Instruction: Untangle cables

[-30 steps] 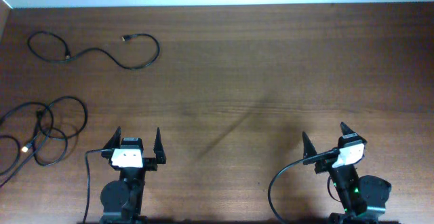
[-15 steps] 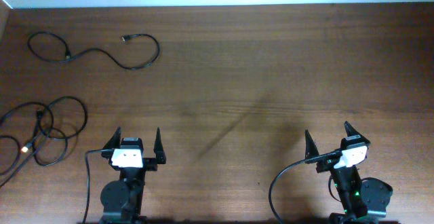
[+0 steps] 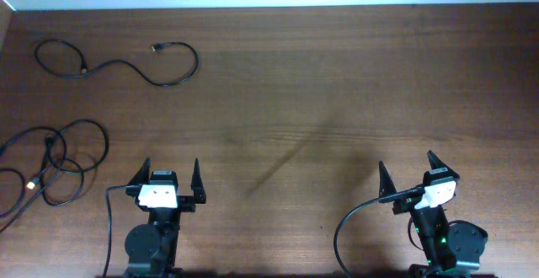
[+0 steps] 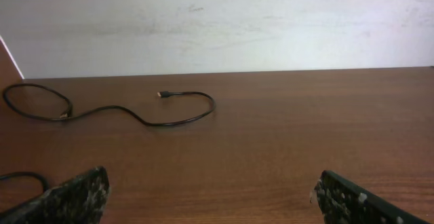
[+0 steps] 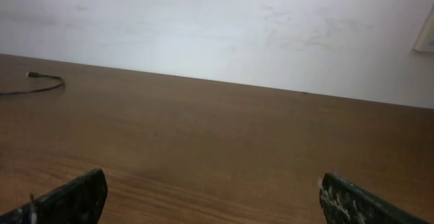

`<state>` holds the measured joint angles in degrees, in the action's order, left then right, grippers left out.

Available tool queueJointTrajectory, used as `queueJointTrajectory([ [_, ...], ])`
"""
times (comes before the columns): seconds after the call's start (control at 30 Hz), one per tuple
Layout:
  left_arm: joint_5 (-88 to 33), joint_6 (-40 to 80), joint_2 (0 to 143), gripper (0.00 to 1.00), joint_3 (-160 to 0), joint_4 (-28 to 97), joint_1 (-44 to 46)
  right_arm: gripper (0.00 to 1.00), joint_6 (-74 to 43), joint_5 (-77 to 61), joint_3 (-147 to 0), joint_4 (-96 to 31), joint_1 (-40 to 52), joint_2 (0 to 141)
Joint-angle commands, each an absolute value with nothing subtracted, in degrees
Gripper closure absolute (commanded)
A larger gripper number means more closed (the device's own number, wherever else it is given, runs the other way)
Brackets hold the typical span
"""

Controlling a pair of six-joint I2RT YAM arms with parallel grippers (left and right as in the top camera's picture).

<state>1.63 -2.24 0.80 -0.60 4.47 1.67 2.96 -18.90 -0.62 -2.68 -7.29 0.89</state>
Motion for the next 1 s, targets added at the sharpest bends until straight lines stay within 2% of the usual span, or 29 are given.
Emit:
queueJointTrajectory([
  [0.0,0.82,-3.09,0.3,0.01,-0.58,4.86,1.32,0.01,2.52,-18.81,-0.32,-3.03,-6.76,0.19],
  [0.4,0.82,-3.09,0.3,0.02,-0.58,4.86,1.32,0.01,2.55,-18.81,-0.32,-3.03,-3.86,0.19],
  [0.57,0.82,-3.09,0.3,0.02,-0.58,4.86,1.32,0.01,3.31,-12.25,-0.32,-3.49,-3.66,0.19],
  [0.67,0.82,-3.09,0.3,0.02,-0.58,4.86,1.32,0.01,0.32,-10.59,-0.32,-3.68,-2.7,0.19],
  [0.8,0.82,-3.11,0.3,0.01,-0.58,4.86,1.32,0.01,-6.74,-1.67,-0.32,-4.4,-0.75,0.19],
  [0.97,0.82,-3.09,0.3,0.02,-0.58,4.86,1.32,0.01,-6.7,0.23,-0.32,-4.73,0.1,0.19],
])
